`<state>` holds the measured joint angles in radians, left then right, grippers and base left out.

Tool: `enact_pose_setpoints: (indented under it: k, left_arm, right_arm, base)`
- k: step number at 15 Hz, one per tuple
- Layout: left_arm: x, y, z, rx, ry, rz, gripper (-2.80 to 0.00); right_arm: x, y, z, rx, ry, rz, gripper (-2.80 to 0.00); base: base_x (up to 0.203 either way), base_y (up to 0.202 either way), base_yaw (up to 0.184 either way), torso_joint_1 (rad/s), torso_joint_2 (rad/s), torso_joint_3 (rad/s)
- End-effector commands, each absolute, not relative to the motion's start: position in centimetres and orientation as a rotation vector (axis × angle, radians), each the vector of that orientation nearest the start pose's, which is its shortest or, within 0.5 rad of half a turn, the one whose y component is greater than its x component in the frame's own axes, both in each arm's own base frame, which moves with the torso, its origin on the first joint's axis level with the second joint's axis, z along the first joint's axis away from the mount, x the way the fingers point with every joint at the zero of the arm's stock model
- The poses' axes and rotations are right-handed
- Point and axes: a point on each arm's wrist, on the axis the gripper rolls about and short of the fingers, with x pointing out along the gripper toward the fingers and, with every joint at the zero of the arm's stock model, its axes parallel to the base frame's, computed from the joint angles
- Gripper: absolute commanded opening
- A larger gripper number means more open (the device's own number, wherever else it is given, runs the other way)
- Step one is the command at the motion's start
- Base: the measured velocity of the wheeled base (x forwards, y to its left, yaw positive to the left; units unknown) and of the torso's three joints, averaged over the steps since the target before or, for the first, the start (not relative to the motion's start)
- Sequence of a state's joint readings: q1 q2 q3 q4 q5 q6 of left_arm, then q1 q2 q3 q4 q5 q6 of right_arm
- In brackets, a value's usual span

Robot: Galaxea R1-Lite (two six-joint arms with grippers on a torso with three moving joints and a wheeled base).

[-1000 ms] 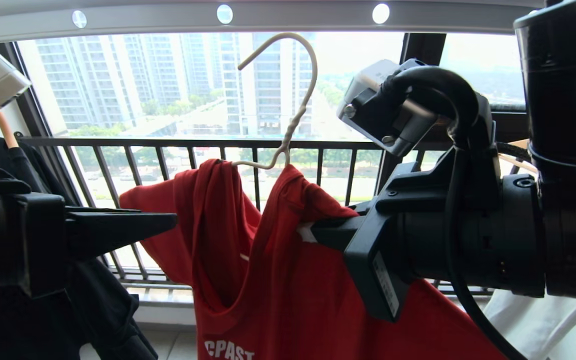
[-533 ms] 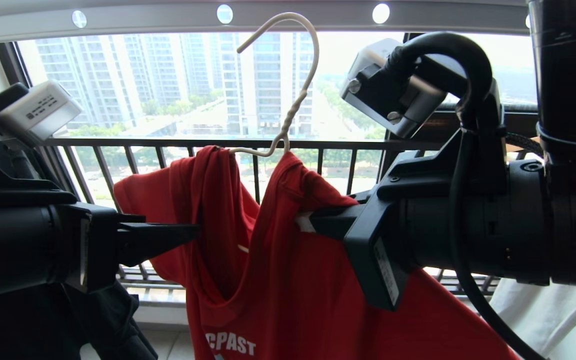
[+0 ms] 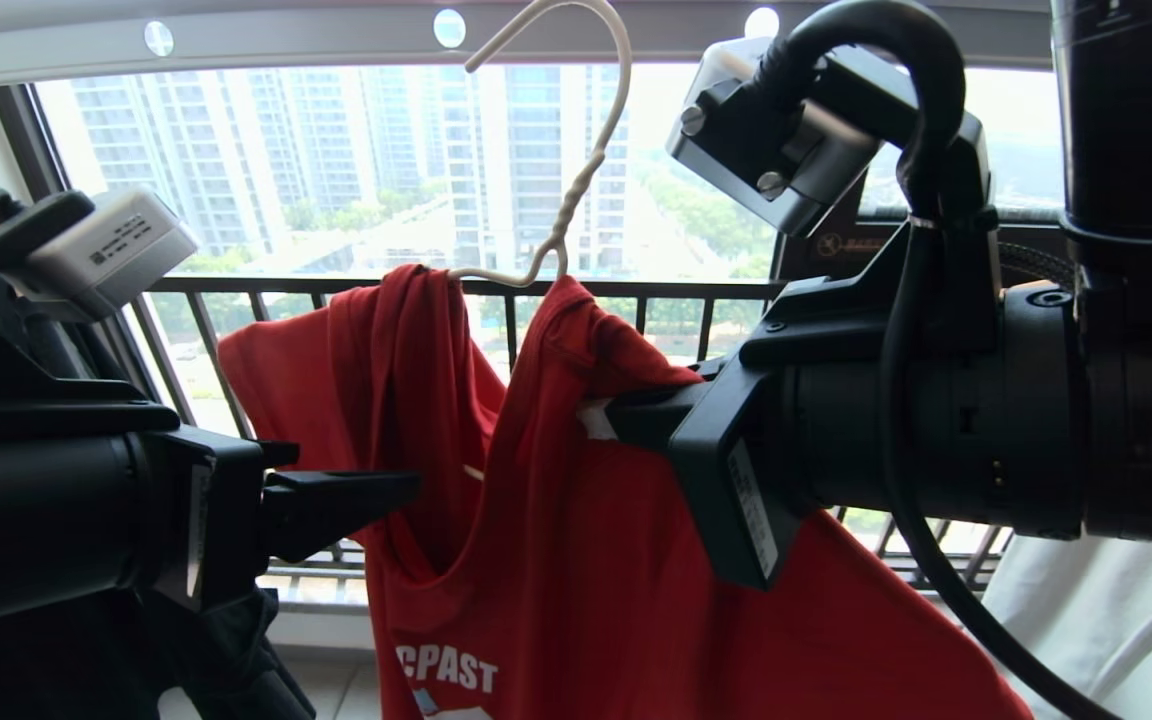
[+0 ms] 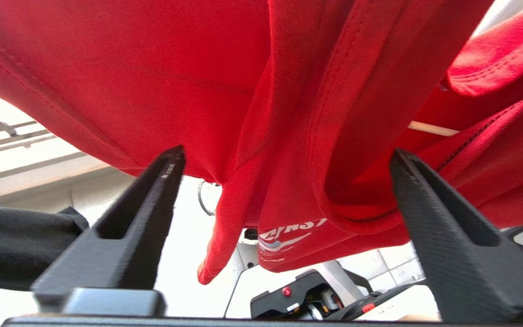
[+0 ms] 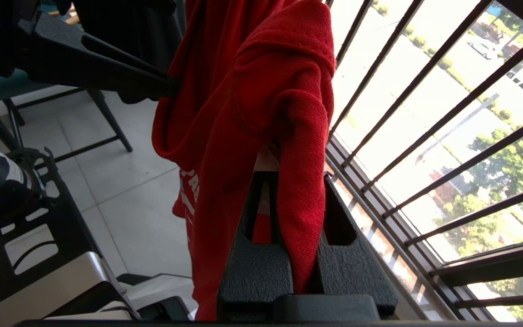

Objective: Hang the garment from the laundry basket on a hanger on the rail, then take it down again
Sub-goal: Hang the clothes on the clothes rack

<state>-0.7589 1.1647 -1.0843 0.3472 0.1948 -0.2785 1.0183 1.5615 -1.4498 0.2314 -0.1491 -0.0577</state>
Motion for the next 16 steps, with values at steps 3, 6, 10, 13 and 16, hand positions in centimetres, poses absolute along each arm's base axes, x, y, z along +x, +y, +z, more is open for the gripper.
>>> enact_pose_setpoints:
  k: [3, 6, 10, 13, 16]
  left_arm:
    - [11.7, -10.4, 29.2, -0.052, 0.457, -0.465, -2.8]
    - [11.7, -10.4, 29.1, -0.047, 0.459, -0.464, -2.8]
    - [11.5, -10.2, 29.3, -0.051, 0.45, -0.464, -2.8]
    - [11.4, -10.1, 29.6, -0.06, 0.437, -0.469, -2.8]
    - [10.6, -9.3, 30.5, -0.081, 0.393, -0.483, -2.8]
  right_arm:
    - [14.8, 23.4, 32.0, -0.252, 0.273, 0.869, -2.8]
    - [14.8, 23.3, 32.1, -0.251, 0.272, 0.869, -2.8]
    - [14.8, 23.3, 32.1, -0.251, 0.272, 0.869, -2.8]
    - [14.8, 23.3, 32.3, -0.247, 0.267, 0.866, -2.8]
    - [14.9, 23.5, 32.0, -0.255, 0.278, 0.865, -2.8]
  base:
    - [0.0, 0.0, 0.0, 0.0, 0.0, 0.0]
    - [0.0, 0.0, 0.0, 0.0, 0.0, 0.0]
    - [0.0, 0.0, 0.0, 0.0, 0.0, 0.0]
    - [0.0, 0.0, 0.0, 0.0, 0.0, 0.0]
    - [0.0, 0.0, 0.0, 0.0, 0.0, 0.0]
